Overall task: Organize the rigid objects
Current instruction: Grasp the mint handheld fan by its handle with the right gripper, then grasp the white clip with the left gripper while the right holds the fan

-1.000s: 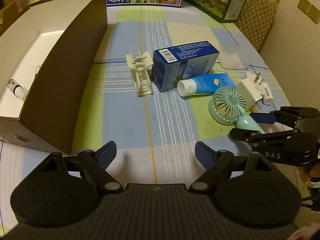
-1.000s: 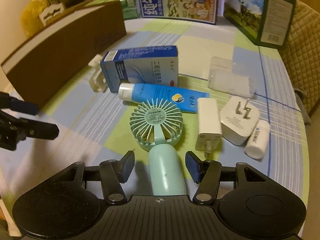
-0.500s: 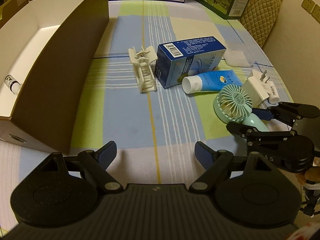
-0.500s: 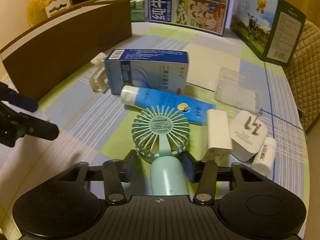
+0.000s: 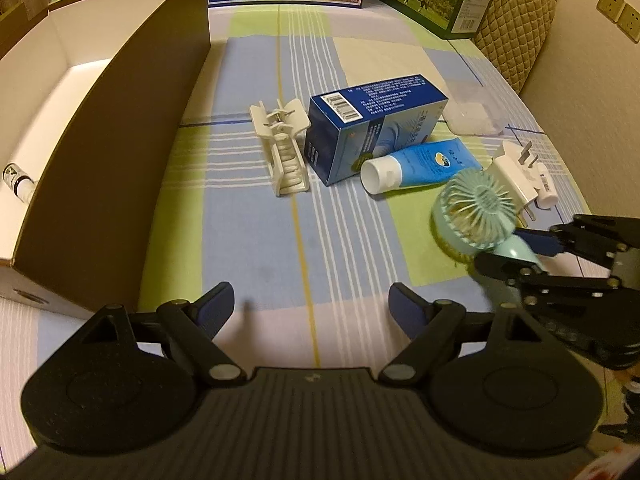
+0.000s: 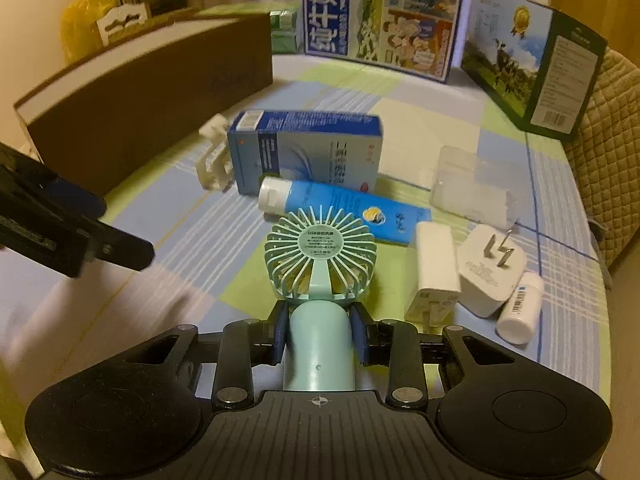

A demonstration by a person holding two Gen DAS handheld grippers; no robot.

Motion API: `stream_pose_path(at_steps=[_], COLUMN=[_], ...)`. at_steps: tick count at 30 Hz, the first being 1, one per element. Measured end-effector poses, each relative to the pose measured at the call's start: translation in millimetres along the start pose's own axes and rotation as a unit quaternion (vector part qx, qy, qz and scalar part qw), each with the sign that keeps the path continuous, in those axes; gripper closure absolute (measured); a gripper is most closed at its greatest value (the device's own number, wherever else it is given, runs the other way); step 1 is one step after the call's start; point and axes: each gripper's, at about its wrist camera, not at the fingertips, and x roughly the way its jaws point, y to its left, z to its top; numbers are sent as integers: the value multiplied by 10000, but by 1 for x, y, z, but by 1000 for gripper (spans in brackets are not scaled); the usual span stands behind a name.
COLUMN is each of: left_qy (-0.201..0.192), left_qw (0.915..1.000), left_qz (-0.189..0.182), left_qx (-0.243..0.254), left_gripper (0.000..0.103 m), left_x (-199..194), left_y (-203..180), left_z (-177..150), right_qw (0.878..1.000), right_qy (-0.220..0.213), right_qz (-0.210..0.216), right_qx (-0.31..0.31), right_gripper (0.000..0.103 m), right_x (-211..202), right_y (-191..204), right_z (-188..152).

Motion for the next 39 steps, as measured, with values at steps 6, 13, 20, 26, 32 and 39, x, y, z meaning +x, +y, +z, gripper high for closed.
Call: stream_pose_path(at_steps=[6, 13, 20, 26, 32, 39], left_qy=[-132, -346, -354, -272, -252, -195], left_qw=[9999, 9992, 9986, 9984, 9984, 9990], left_qz=[55, 211, 358, 467, 489, 373], left_qx=[39, -59, -192, -164, -113, -125], left_gripper=[26, 38, 52, 57, 64, 80], left_x=[4, 16, 35, 53, 64, 70], left_y=[1, 5, 9, 12, 13, 14], left_z=[14, 41, 63, 73, 81, 83], right_qw=[9994, 9967, 9937, 9917, 9895, 9871], right_qy=[-237, -474, -523, -501, -442, -433], right_qz=[-90, -300, -463, -572, -719, -842], right_qx=[236, 587, 877, 1041, 1173, 1292], right_gripper=[73, 73, 73, 73, 73, 73], right_x=[-23, -39, -42, -43, -42, -45], right_y=[-9, -31, -54, -68, -78, -83], right_z=[10, 24, 32, 30, 28, 25])
